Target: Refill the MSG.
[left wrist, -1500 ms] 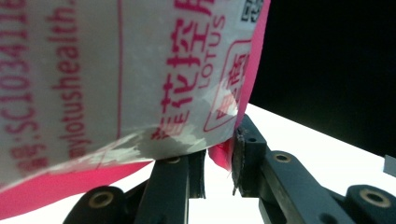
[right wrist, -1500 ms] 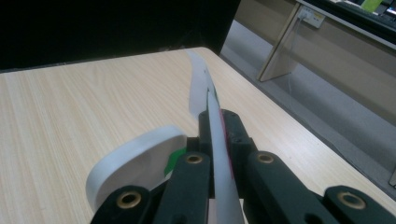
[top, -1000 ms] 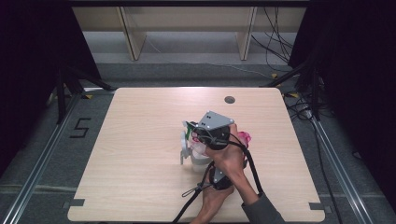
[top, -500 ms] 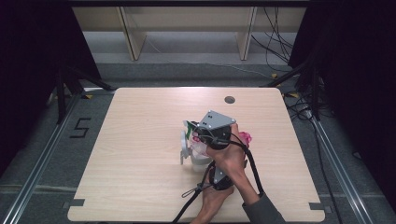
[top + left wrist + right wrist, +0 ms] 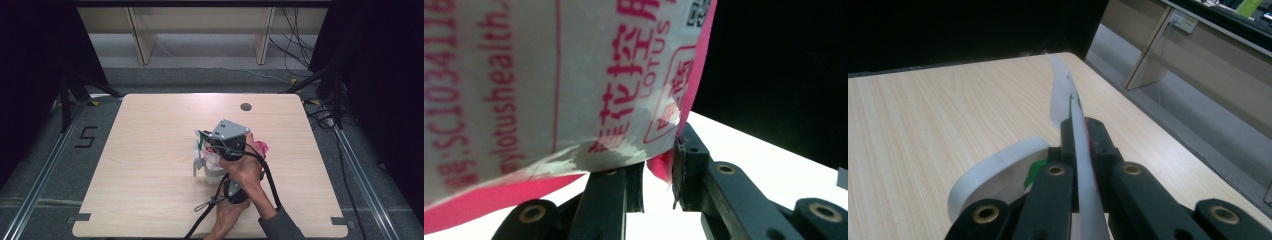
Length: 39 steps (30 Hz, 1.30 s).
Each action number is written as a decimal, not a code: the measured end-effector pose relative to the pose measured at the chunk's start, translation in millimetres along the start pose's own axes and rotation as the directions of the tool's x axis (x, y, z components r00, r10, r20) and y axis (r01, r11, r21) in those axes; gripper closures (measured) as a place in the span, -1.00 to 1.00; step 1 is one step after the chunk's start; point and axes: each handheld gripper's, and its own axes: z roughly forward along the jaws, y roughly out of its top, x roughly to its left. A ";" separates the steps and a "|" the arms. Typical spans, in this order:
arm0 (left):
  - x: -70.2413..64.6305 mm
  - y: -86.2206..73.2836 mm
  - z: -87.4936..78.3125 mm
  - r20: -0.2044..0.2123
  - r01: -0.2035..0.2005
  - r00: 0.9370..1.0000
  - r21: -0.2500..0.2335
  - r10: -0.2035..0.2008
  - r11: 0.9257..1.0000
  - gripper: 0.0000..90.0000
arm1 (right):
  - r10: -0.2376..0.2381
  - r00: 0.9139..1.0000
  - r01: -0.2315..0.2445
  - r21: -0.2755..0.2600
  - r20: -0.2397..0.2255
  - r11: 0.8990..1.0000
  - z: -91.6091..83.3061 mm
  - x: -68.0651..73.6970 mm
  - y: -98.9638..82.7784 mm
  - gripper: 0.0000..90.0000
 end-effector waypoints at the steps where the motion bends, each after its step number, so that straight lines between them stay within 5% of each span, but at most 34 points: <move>1: 0.0 0.0 0.0 -0.001 0.000 1.000 0.000 0.000 1.000 0.70 | 0.000 1.000 0.000 -0.002 0.001 1.000 0.2 0.1 -0.1 0.99; 8: -0.4 0.7 0.1 -0.007 -0.008 1.000 -0.006 0.008 1.000 0.71 | -0.005 1.000 0.005 -0.004 0.001 1.000 -0.6 0.5 0.6 0.99; 9: -0.8 0.8 0.4 -0.006 0.000 1.000 -0.014 0.000 1.000 0.71 | -0.017 1.000 0.017 -0.011 -0.002 1.000 -0.4 0.3 1.1 0.99; 10: -4.6 0.6 2.8 0.017 0.049 0.999 -0.058 -0.049 0.997 0.71 | -0.016 1.000 0.016 -0.010 -0.004 1.000 -0.5 1.0 1.2 0.99; 37: -3.0 0.9 3.9 0.024 0.055 0.998 -0.057 -0.054 0.997 0.71 | -0.001 1.000 0.001 -0.002 -0.011 1.000 -0.1 3.6 0.9 0.99; 39: -3.3 1.8 3.4 0.021 0.055 0.998 -0.065 -0.054 0.996 0.71 | -0.031 0.999 0.031 -0.008 -0.011 0.999 -0.3 4.4 1.8 0.99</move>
